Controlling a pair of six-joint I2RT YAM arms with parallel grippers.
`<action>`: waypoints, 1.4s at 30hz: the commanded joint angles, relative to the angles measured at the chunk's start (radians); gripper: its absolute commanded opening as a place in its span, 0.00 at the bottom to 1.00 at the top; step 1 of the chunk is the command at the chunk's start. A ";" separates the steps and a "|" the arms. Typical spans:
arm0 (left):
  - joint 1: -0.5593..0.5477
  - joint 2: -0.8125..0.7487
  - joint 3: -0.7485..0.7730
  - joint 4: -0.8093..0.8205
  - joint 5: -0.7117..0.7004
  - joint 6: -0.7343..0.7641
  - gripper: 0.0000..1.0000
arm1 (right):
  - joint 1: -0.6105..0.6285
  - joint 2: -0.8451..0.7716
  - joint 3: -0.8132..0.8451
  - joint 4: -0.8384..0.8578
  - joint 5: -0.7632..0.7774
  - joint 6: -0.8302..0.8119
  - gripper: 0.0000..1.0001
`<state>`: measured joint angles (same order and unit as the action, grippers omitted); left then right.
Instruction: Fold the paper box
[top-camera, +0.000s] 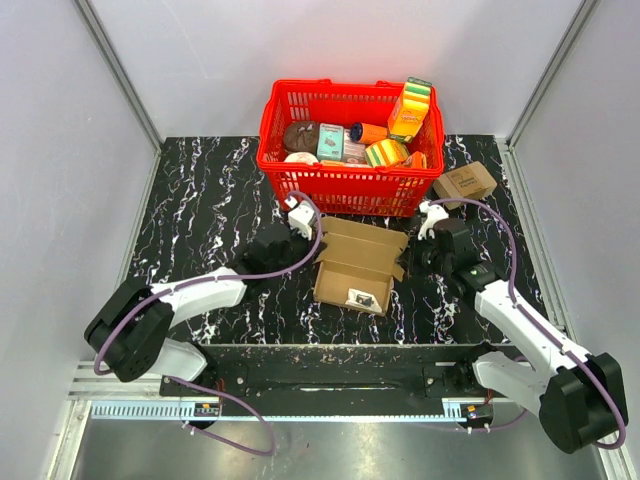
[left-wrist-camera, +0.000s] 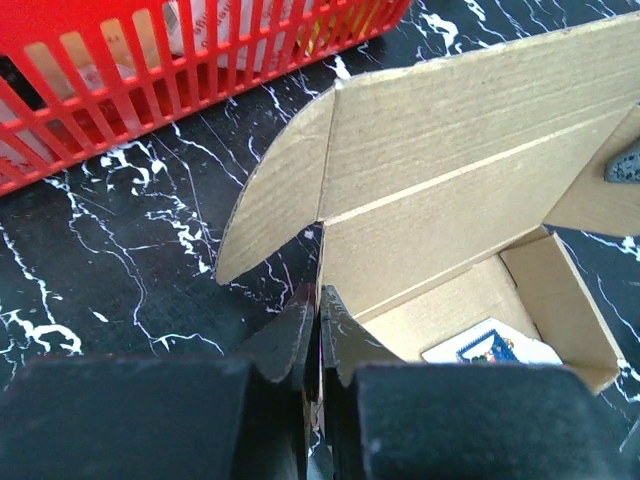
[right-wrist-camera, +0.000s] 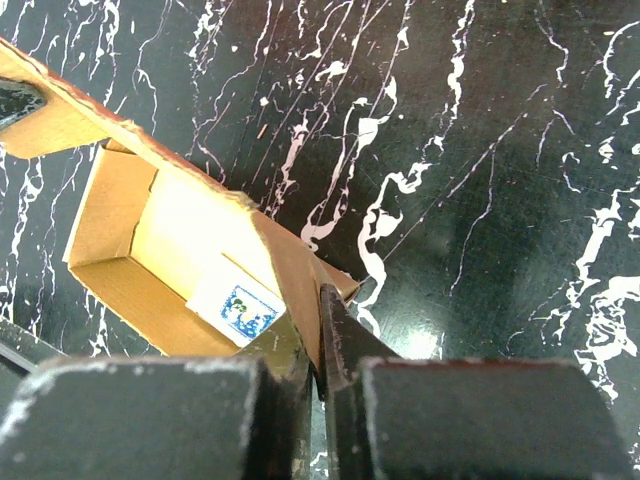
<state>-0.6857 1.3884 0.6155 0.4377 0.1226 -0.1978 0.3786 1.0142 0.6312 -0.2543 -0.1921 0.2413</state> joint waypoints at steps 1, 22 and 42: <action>-0.075 -0.037 0.088 -0.085 -0.266 -0.034 0.07 | -0.003 -0.029 0.051 0.044 0.057 0.055 0.05; -0.339 0.040 0.128 -0.039 -0.824 -0.123 0.11 | 0.207 -0.003 0.062 0.285 0.341 -0.034 0.01; -0.425 0.123 0.124 0.049 -0.959 -0.089 0.14 | 0.275 0.021 -0.067 0.467 0.434 -0.008 0.01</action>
<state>-1.0752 1.4769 0.6930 0.4355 -0.8246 -0.2398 0.6106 1.0412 0.5842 0.0513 0.2527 0.1768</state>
